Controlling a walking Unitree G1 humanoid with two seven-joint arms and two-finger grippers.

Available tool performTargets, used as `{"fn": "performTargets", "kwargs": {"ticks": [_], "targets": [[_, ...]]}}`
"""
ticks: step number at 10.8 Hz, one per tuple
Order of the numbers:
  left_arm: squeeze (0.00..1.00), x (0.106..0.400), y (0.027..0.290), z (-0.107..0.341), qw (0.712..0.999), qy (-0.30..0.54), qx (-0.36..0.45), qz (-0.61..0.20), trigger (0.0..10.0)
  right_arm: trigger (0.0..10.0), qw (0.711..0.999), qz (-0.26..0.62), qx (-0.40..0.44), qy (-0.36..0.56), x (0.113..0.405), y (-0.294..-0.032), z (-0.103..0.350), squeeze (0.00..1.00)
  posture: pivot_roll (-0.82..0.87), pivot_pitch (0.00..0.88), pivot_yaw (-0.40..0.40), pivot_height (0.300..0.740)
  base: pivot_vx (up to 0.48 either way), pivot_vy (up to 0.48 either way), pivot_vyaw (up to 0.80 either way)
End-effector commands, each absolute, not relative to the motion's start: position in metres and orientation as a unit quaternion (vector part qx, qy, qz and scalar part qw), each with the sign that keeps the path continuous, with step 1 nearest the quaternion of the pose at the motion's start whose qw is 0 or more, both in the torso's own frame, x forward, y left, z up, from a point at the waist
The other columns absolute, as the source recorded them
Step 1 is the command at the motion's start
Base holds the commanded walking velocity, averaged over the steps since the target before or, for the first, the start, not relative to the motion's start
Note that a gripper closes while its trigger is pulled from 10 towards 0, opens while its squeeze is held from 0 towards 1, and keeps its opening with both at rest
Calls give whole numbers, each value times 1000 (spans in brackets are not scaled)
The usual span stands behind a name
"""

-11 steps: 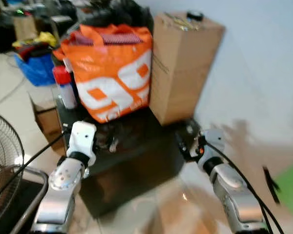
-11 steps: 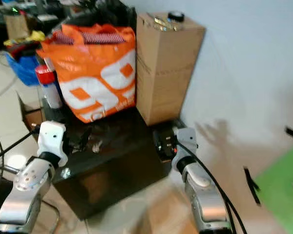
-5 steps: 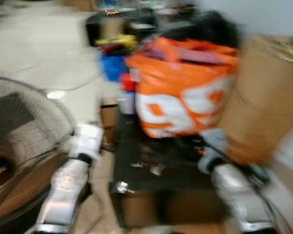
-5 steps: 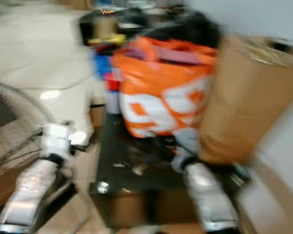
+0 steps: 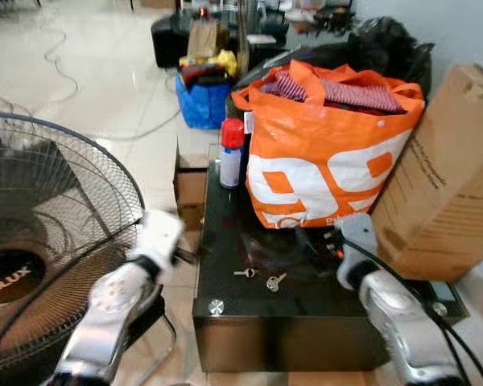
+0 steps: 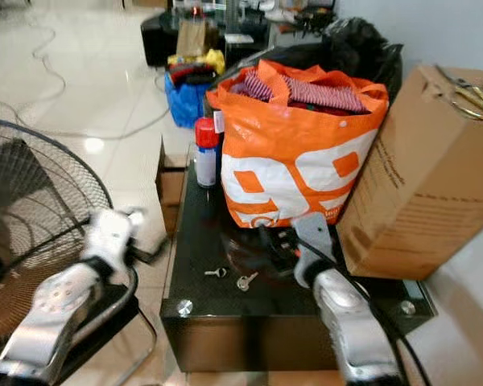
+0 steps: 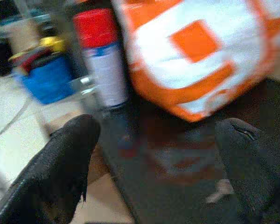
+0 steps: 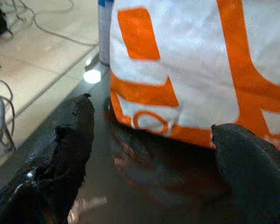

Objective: Hang keys on a hook

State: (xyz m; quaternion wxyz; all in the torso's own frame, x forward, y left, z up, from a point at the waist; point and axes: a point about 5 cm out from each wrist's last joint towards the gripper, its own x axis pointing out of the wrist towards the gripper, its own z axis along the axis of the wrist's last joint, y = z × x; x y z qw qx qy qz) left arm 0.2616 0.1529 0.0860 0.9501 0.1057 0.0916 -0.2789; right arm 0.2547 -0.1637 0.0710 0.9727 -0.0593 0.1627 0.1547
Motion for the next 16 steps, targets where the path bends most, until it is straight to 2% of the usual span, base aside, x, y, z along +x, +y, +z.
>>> {"fn": "performTargets", "kwargs": {"ticks": [1, 2, 3, 4, 6, 8, 10, 11, 13, 16], "targets": [[1000, 264, 144, 81, 930, 118, 94, -334, 10000, 10000, 971, 146, -74, 176, 250, -171, 72, 0, -83, 0, -14, 740, 0, 0, 0], [271, 270, 130, 72, 900, 147, 92, -399, 10000, 10000, 967, 139, -84, 194, 243, -178, 69, 0, -98, 0, -10, 740, 0, 0, 0], [39, 278, 114, 61, 875, 176, 102, -438, 10000, 10000, 967, 128, -87, 202, 235, -183, 69, 0, -138, 0, 2, 740, 0, 0, 0], [0, 285, 98, 55, 864, 172, 119, -458, 10000, 10000, 968, 117, -88, 205, 228, -187, 70, 0, -168, 0, 7, 740, 0, 0, 0], [0, 299, 73, 49, 858, 167, 140, -465, 10000, 10000, 969, 99, -84, 211, 210, -193, 78, 0, -227, 0, 14, 740, 0, 0, 0], [0, 301, 67, 45, 846, 172, 151, -481, 10000, 10000, 968, 87, -92, 218, 201, -193, 80, 0, -276, 4, 35, 740, 0, 0, 0], [0, 300, 54, 36, 833, 191, 159, -495, 10000, 10000, 969, 76, -89, 219, 192, -193, 88, 0, -317, 65, 46, 740, 0, 0, 0], [0, 299, 51, 32, 826, 204, 182, -493, 10000, 10000, 968, 77, -88, 221, 187, -192, 90, 0, -329, 80, 51, 740, 0, 0, 0], [0, 308, 60, 24, 846, 242, 238, -412, 10000, 10000, 967, 75, -87, 228, 175, -192, 94, 0, -348, 120, 50, 740, 0, 0, 0], [0, 309, 72, 18, 838, 278, 259, -391, 10000, 10000, 964, 82, -85, 240, 168, -188, 97, 0, -338, 150, 33, 740, 0, 0, 0]]}}
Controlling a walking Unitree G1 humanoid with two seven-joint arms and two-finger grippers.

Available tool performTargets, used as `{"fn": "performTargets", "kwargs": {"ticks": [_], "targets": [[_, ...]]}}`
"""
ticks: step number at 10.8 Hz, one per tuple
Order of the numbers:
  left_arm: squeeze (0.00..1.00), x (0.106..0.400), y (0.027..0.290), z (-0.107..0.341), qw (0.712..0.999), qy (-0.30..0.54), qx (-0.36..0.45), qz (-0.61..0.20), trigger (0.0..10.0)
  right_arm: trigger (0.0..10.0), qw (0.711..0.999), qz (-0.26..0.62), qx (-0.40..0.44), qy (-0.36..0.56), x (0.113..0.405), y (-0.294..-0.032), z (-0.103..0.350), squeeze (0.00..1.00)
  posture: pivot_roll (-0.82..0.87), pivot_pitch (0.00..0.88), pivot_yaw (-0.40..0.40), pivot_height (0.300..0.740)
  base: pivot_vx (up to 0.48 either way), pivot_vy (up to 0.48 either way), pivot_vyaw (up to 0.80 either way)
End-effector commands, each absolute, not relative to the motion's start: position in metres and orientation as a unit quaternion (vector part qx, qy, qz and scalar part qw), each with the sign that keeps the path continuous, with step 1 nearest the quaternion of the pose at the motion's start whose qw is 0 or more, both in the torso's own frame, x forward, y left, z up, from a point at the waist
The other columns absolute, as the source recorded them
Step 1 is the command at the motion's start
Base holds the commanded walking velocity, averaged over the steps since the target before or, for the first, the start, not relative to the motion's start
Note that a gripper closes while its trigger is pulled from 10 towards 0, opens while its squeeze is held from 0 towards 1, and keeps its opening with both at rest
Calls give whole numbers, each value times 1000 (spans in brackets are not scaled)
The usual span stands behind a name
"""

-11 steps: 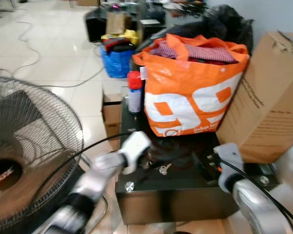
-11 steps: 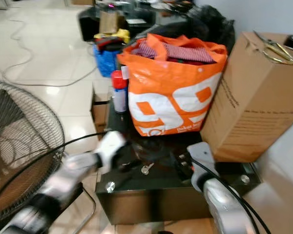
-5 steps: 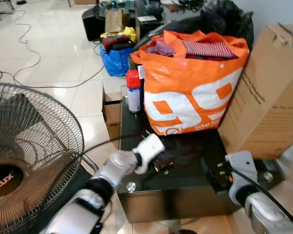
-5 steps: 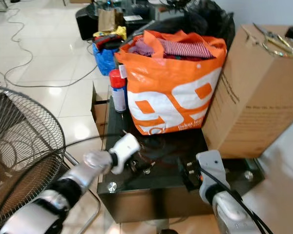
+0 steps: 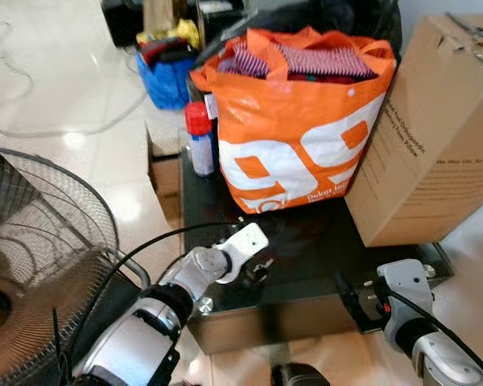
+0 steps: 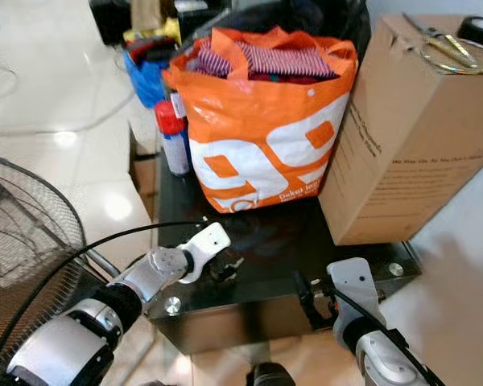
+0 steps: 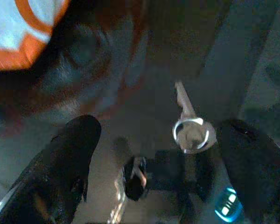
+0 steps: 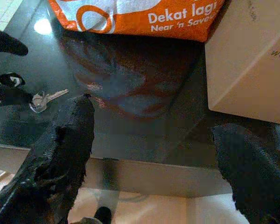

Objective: Hang keys on a hook

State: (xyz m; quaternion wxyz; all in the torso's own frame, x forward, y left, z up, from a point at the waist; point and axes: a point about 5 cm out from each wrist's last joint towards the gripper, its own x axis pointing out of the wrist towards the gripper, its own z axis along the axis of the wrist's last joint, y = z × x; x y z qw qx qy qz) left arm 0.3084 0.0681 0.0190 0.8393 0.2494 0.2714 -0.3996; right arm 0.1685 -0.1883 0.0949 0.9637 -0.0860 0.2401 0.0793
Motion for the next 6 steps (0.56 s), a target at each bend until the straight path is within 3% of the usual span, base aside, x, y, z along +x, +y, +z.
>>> {"fn": "performTargets", "kwargs": {"ticks": [1, 2, 3, 4, 6], "targets": [[0, 307, 70, 17, 831, 285, 251, -406, 10000, 10000, 962, 86, -83, 244, 165, -185, 97, 0, -341, 157, 29, 740, 0, 0, 0], [0, 306, 70, 15, 827, 299, 250, -406, 10000, 10000, 961, 86, -83, 248, 162, -185, 98, 0, -345, 163, 30, 740, 0, 0, 0], [0, 305, 72, 13, 826, 313, 249, -398, 5882, 10000, 961, 84, -82, 250, 160, -185, 98, 0, -354, 168, 35, 740, 0, 0, 0], [0, 304, 72, 11, 822, 323, 244, -400, 4157, 10000, 961, 80, -82, 252, 158, -186, 99, 0, -357, 169, 36, 740, 0, 0, 0], [0, 303, 73, 10, 820, 327, 248, -399, 2667, 10000, 960, 74, -82, 256, 155, -187, 100, 0, -367, 167, 39, 740, 0, 0, 0]]}}
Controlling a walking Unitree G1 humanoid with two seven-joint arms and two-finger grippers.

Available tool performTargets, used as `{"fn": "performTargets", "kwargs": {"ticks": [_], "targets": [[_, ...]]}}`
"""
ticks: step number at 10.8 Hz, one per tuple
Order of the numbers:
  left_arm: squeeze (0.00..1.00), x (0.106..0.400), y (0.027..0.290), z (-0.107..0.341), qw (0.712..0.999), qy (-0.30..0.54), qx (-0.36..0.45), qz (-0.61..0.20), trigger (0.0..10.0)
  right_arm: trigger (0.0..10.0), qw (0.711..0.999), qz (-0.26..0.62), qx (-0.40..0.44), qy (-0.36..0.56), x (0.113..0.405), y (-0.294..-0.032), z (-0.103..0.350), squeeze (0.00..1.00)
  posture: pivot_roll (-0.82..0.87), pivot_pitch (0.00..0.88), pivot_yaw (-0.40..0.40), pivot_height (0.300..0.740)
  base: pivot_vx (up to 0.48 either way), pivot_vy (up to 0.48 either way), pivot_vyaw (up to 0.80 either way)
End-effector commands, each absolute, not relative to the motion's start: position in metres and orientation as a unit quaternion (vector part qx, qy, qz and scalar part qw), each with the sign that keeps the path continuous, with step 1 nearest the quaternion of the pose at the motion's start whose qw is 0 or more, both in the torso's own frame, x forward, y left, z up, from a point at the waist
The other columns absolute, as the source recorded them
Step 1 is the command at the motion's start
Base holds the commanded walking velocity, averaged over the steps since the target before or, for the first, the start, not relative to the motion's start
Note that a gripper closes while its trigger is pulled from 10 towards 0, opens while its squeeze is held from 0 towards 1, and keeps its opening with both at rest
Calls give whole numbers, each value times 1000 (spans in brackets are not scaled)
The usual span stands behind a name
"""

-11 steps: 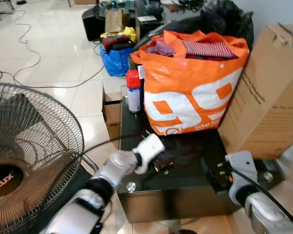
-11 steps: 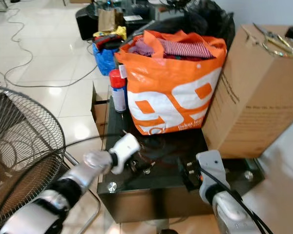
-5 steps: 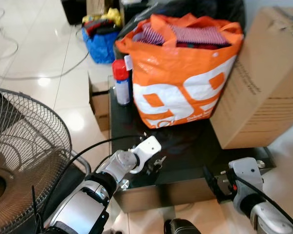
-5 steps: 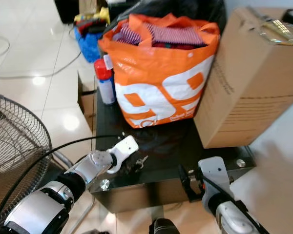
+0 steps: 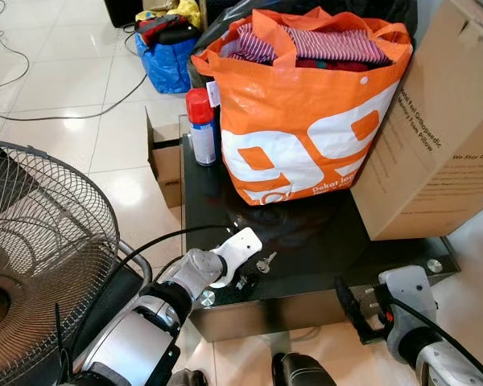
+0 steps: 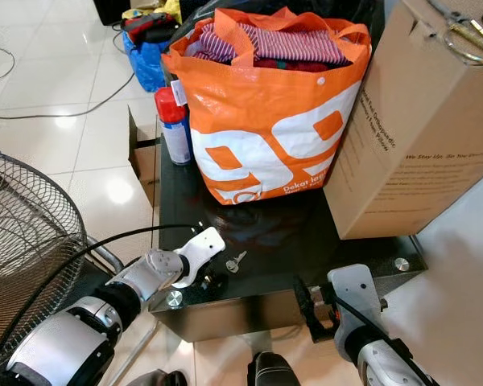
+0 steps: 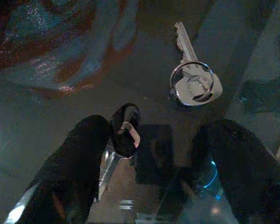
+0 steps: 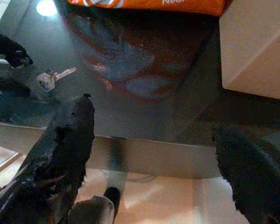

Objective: Hang keys on a hook

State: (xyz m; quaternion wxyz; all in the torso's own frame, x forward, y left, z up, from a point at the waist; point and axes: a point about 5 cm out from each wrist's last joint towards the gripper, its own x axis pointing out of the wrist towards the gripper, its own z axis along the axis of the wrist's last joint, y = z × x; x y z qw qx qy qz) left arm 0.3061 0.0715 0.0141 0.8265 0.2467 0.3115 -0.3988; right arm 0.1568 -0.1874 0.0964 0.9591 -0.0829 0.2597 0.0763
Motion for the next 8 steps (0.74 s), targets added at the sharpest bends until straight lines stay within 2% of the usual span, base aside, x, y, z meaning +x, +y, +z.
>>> {"fn": "performTargets", "kwargs": {"ticks": [1, 2, 5, 7, 8], "targets": [[0, 303, 73, 10, 820, 327, 249, -399, 2784, 10000, 960, 72, -82, 257, 154, -188, 100, 0, -371, 166, 38, 740, 0, 0, 0], [0, 303, 74, 10, 820, 328, 251, -397, 2824, 10000, 960, 71, -83, 258, 154, -188, 100, 0, -373, 165, 37, 740, 0, 0, 0], [0, 305, 74, 11, 821, 330, 253, -391, 1922, 10000, 960, 70, -84, 259, 155, -189, 101, 0, -375, 158, 32, 740, 0, 0, 0], [0, 304, 73, 10, 819, 332, 253, -393, 235, 10000, 960, 70, -84, 258, 157, -189, 101, 0, -372, 157, 30, 740, 0, 0, 0], [0, 303, 73, 9, 818, 333, 254, -393, 0, 10000, 960, 71, -84, 259, 156, -189, 101, 0, -372, 158, 30, 740, 0, 0, 0]]}}
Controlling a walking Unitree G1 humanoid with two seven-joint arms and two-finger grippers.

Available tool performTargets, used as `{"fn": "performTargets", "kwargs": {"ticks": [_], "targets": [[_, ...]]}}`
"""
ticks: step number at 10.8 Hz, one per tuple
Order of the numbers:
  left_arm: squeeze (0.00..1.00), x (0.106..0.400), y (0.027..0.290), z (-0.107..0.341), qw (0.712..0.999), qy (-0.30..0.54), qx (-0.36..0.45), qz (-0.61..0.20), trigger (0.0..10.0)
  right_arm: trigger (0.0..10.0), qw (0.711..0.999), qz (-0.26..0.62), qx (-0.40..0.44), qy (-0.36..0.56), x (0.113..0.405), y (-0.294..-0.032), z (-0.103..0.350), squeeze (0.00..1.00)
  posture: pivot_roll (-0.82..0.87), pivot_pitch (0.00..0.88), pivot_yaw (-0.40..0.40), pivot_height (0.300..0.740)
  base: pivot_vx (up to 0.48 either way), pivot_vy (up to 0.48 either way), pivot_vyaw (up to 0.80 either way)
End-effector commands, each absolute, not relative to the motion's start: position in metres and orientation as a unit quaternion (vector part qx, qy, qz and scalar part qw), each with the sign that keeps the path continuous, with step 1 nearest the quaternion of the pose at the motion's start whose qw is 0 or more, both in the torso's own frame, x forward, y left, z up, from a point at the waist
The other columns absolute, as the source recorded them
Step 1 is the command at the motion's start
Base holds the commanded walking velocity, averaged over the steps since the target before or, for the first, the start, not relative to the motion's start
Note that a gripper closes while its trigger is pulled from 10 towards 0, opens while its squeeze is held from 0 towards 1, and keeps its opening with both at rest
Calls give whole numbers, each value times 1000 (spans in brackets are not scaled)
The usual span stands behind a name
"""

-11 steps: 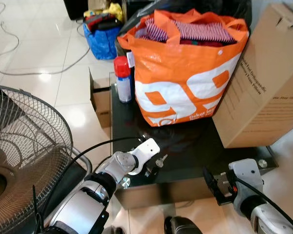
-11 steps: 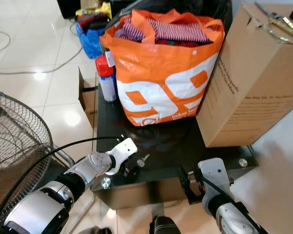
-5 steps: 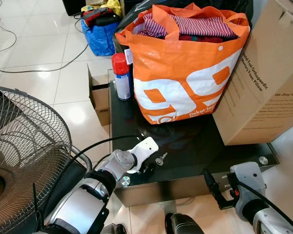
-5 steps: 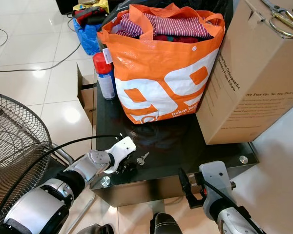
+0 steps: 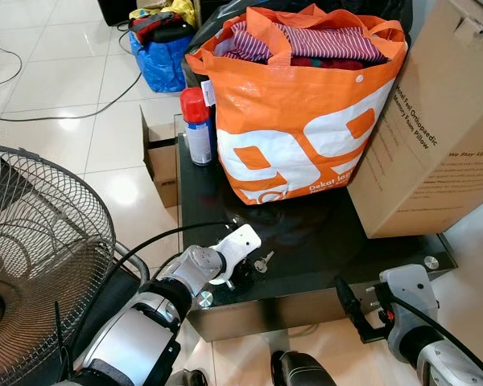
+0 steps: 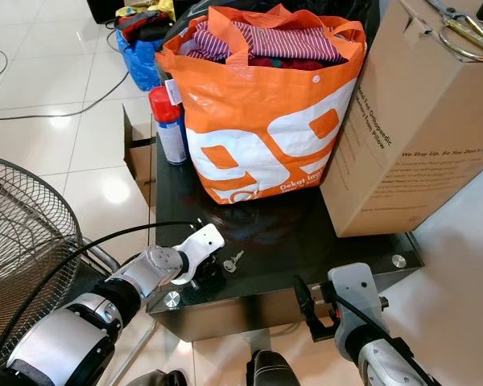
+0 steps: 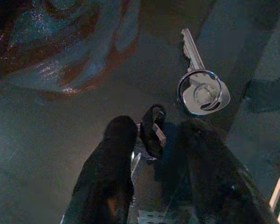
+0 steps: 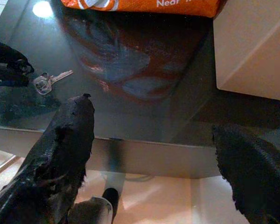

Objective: Hang keys on a hook

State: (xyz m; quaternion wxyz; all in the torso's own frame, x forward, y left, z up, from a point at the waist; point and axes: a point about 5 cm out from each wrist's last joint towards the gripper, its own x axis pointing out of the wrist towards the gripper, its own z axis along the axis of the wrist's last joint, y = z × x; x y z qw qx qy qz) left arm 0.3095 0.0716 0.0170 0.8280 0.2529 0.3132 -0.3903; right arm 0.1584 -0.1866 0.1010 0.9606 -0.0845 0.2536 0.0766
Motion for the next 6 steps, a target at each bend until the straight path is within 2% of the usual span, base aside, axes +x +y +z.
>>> {"fn": "performTargets", "kwargs": {"ticks": [1, 6], "targets": [[0, 302, 72, 8, 818, 334, 254, -394, 0, 10000, 960, 70, -84, 260, 156, -189, 100, 0, -373, 157, 32, 740, 0, 0, 0], [0, 302, 68, 9, 820, 332, 250, -395, 0, 10000, 962, 81, -71, 250, 160, -190, 101, 0, -371, 136, 42, 740, 0, 0, 0]]}}
